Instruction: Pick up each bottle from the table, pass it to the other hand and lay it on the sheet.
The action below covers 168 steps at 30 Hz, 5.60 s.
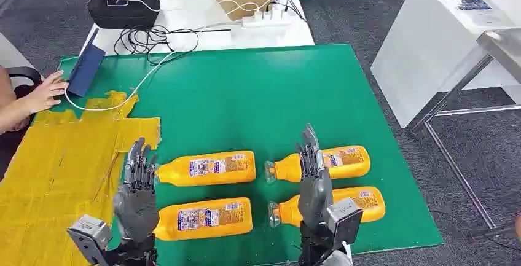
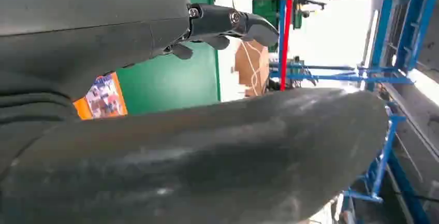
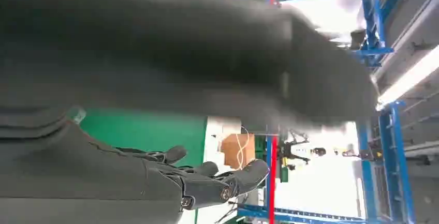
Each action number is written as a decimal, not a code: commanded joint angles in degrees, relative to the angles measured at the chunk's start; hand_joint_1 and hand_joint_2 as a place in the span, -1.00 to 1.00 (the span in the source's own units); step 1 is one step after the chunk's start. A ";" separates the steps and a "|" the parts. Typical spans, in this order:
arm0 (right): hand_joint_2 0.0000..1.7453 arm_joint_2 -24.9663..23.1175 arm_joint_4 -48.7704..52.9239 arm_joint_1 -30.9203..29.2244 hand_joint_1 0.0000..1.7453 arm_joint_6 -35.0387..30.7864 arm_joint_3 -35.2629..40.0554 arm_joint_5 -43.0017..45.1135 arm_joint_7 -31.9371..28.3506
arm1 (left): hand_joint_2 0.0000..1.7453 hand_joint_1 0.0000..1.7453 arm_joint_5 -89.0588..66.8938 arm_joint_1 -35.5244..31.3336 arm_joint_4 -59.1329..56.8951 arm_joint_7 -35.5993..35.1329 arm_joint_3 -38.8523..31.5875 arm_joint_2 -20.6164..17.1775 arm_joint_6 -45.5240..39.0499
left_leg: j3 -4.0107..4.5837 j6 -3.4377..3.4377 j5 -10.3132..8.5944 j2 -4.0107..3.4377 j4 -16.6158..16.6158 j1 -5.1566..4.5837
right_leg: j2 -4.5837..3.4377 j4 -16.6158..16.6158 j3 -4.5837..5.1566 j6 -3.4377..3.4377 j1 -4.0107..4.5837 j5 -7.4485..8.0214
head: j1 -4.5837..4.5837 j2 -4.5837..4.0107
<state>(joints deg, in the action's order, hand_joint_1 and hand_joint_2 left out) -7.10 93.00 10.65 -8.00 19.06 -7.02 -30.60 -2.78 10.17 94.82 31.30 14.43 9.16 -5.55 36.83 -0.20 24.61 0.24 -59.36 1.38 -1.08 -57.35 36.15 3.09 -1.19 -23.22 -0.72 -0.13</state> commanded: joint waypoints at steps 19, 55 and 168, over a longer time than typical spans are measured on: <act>1.00 6.13 -7.69 -5.31 -1.00 -7.36 6.79 -19.57 13.06 | -1.00 -1.00 -3.53 2.08 -0.11 -1.31 -4.36 1.32 -8.02 | -0.16 0.05 0.04 -0.12 0.07 0.01 | -0.06 0.10 -0.14 -0.07 0.04 0.01 | 0.00 0.00; 1.00 12.46 -24.21 -31.08 -1.00 12.21 33.01 -20.69 25.63 | -1.00 -1.00 -1.25 -1.82 -4.51 -1.47 -3.87 -0.50 -3.88 | -0.28 0.09 0.04 -0.17 0.09 -0.03 | -0.07 0.06 -0.22 -0.10 0.01 0.00 | 0.00 0.00; 1.00 8.68 -7.76 -16.05 1.00 6.23 28.69 -2.20 18.89 | 1.00 -1.00 17.19 3.01 1.87 -1.57 -0.65 -3.80 10.73 | -0.55 -0.04 0.10 0.18 0.18 0.02 | 0.21 0.12 -0.47 -0.21 0.05 -0.16 | -0.02 0.00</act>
<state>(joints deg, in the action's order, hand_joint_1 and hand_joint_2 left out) 1.64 88.87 -4.89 -4.16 45.94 -8.46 -10.62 18.43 14.56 103.71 27.86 2.83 11.02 2.87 36.57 -0.32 24.71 0.25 -59.36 1.43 -1.14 -57.35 35.97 3.00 -1.14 -23.31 -0.74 -0.13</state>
